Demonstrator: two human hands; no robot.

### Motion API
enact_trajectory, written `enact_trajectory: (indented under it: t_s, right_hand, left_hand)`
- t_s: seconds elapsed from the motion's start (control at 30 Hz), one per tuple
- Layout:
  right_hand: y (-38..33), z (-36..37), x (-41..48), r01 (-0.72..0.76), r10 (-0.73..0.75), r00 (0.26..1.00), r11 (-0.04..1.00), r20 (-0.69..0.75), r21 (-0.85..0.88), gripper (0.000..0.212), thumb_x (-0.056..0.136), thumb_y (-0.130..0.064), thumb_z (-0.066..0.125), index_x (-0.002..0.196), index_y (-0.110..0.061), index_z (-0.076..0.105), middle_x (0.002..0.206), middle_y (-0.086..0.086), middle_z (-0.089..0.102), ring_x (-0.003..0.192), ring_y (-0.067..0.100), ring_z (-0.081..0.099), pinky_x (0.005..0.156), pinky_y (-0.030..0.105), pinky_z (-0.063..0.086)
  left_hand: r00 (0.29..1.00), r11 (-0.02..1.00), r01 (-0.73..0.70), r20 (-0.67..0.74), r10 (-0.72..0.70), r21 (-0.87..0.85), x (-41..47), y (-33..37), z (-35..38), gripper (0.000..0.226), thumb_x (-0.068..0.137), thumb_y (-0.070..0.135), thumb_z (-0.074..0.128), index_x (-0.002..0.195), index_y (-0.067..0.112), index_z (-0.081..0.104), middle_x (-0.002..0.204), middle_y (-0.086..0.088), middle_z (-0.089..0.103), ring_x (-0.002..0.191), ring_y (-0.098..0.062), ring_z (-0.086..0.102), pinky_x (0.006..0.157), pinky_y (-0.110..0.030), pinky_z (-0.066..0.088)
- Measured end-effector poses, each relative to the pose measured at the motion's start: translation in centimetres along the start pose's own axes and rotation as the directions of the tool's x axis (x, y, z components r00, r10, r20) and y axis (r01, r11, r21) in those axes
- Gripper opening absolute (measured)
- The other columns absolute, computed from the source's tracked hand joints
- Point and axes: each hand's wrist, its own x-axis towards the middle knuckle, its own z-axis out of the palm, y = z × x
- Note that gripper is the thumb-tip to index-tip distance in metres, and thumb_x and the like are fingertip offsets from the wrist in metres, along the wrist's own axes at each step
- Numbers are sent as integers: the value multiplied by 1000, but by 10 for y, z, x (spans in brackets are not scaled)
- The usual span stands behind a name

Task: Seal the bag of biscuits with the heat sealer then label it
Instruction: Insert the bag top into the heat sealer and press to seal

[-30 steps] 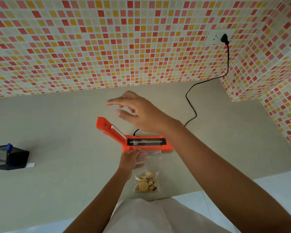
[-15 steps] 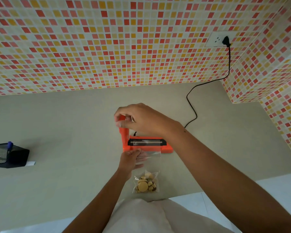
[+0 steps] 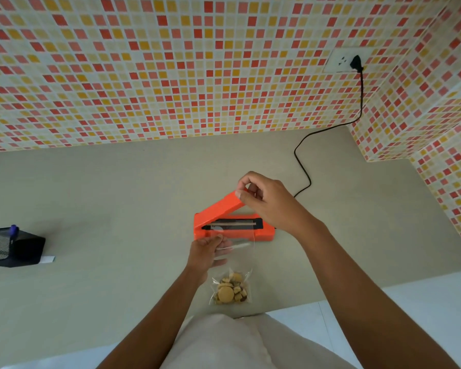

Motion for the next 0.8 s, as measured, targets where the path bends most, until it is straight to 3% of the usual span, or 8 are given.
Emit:
enact_trajectory:
  t_s: [0.13,0.3,0.4,0.8]
  right_hand:
    - [15,1,-3,-83,89,993,993,-78,84,15,91,-33,65,103,-34,56,72,-8,58,58,12,50,63,32,46]
    - [32,3,-8,-133,144,979,988,-144,84,3,90,-32,65,92,-30,64,68,-7,59,55,10,49,61,31,45]
    - [43,7,-11,-176,189,964,981,-185,85,9,88,-38,67,88,-30,63,67,-3,60,54,8,50,59,30,46]
    - [73,16,-15,-317,339,916,939,-215,132,17,89,-37,69,93,-21,68,72,-3,60,62,10,54,60,21,42]
  left_hand:
    - [1000,1000,-2,6,2,4,0,0,0,21,99,23,54,102,7,68,99,-8,76,87,-23,75,78,-43,58]
    - [1000,1000,-15,1,15,4,-2,0,-1,21,98,25,56,102,7,67,98,-8,76,85,-23,75,76,-43,59]
    - [1000,1000,-20,-2,20,1,-2,1,-1,19,98,25,57,97,10,68,94,-7,77,83,-23,75,75,-43,59]
    - [1000,1000,-31,2,31,4,0,2,-1,16,95,29,60,97,15,67,88,-1,78,83,-22,75,76,-45,60]
